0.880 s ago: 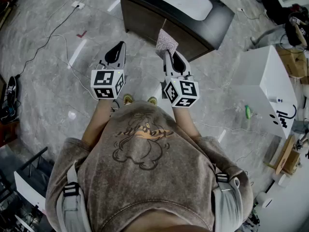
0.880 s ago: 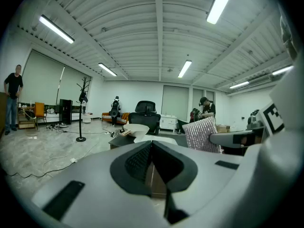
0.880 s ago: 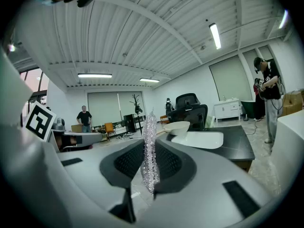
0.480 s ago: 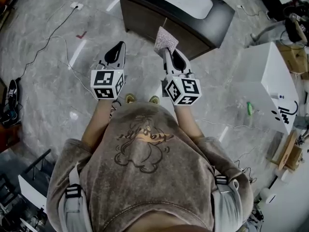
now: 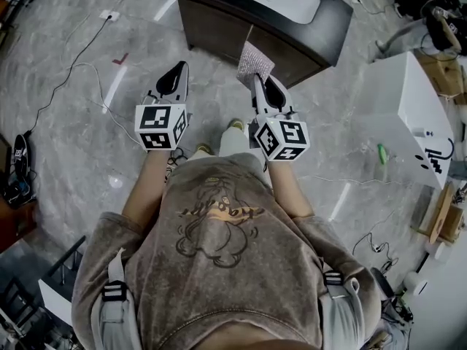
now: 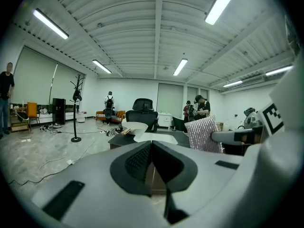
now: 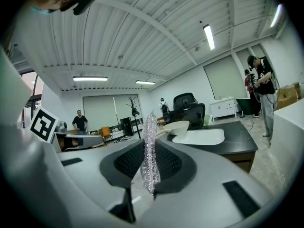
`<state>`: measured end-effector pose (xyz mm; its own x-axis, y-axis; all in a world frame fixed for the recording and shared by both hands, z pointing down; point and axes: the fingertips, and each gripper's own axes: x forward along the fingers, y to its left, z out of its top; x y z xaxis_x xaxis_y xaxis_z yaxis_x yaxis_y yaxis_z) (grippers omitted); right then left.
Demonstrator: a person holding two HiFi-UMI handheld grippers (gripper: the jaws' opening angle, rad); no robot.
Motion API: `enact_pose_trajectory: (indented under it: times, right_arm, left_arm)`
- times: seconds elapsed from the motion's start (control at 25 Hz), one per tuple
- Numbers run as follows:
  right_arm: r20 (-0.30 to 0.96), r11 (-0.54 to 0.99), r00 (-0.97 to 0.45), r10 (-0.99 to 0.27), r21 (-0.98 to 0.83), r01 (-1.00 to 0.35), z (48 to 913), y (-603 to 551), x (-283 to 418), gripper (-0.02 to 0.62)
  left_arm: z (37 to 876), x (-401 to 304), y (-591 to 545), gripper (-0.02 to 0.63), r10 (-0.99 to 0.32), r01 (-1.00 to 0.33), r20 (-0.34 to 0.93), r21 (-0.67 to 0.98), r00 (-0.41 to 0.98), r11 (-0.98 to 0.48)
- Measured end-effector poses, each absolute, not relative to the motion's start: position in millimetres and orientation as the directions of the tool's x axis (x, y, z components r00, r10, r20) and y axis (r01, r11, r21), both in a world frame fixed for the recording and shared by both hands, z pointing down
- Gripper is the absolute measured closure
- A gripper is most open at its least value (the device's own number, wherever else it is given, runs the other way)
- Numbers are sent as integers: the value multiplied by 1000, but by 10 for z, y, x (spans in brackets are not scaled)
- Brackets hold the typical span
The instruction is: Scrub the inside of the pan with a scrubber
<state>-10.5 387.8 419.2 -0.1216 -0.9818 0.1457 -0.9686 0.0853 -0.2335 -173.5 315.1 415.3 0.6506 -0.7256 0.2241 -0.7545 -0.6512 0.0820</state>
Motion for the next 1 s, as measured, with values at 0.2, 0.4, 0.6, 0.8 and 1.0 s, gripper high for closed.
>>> enact_pose_trajectory:
  times: [0.2,0.4,0.6,0.8,1.0]
  right_arm:
    - [147,70,-106,-983,-235,-970,4221,3768,-51,511]
    - [139,90,-123,-983,-218,-972,4227,3481,-92,511]
    - [138,98,-131,-982,-222,-970,4231,3136,-14,511]
    - [140,98,-131,-981,-223,-970,4268,2721,133,511]
    - [136,102,-135,-981,-224,-969,4245,2252,378,511]
  left_arm:
    - [4194,-1701,3029,588,-716,-745,225,83,661,-661]
    - [4244,-1696,2792,588,-718,-747,225,82,659,-660]
    - [4227,-1600,2480,588,-719,-747,228,72,657,-660]
    - [4253,-1495,2080,588,-721,-750,231,69,653,-658]
    - [4252,-1300,1644,588,-720,-750,237,68,653,-658]
